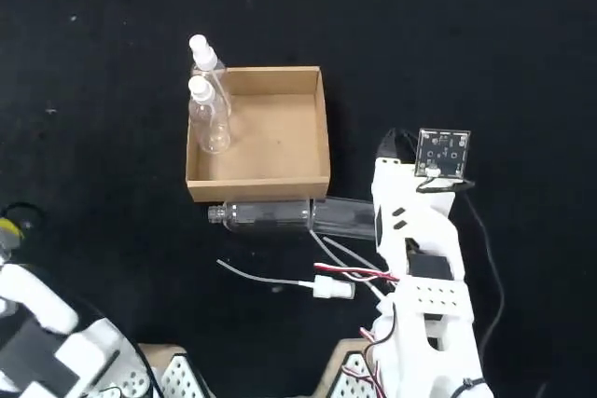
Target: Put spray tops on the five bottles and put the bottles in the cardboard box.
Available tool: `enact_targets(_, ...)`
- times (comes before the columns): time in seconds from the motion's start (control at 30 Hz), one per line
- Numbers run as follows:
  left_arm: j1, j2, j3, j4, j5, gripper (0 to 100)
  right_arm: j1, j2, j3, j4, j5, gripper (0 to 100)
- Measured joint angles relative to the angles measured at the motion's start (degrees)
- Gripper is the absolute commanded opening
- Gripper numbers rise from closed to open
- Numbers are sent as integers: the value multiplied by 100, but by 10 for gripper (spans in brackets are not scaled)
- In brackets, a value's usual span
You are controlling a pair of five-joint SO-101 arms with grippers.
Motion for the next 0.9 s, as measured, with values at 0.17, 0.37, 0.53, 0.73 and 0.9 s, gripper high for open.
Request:
enact_targets(0.17, 853, -1020, 176, 343, 1960, 30, 0, 0, 0, 0, 0, 25)
enact_targets(0.37, 1899, -1916, 1002, -510, 3182, 30, 0, 0, 0, 0, 0, 25)
enact_targets(0.53, 1916, -1969, 1855, -1574, 4000, 30, 0, 0, 0, 0, 0, 25)
enact_targets(0.73, 2048, -2022, 2303, -2084, 4378, 30, 0, 0, 0, 0, 0, 25)
enact_targets(0.9, 2154, -2031, 2558, -2145, 4422, 30, 0, 0, 0, 0, 0, 25)
